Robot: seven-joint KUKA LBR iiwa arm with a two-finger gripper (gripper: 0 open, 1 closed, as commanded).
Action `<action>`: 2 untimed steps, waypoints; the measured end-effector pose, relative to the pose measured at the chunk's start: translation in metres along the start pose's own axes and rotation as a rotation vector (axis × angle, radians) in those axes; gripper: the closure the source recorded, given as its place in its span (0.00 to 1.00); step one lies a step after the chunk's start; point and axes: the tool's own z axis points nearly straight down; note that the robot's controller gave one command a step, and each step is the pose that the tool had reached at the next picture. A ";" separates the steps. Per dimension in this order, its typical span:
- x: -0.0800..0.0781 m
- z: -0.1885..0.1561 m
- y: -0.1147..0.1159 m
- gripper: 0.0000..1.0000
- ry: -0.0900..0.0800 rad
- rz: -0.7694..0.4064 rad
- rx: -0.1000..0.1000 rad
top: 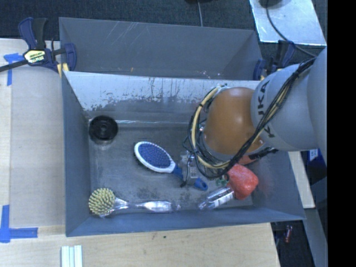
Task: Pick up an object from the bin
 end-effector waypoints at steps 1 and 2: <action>0.000 0.000 0.000 1.00 0.000 0.000 0.000; 0.002 -0.043 0.000 1.00 0.007 0.001 0.001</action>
Offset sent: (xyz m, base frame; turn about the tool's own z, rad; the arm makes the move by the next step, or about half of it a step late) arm 0.0000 0.0000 0.0757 0.0001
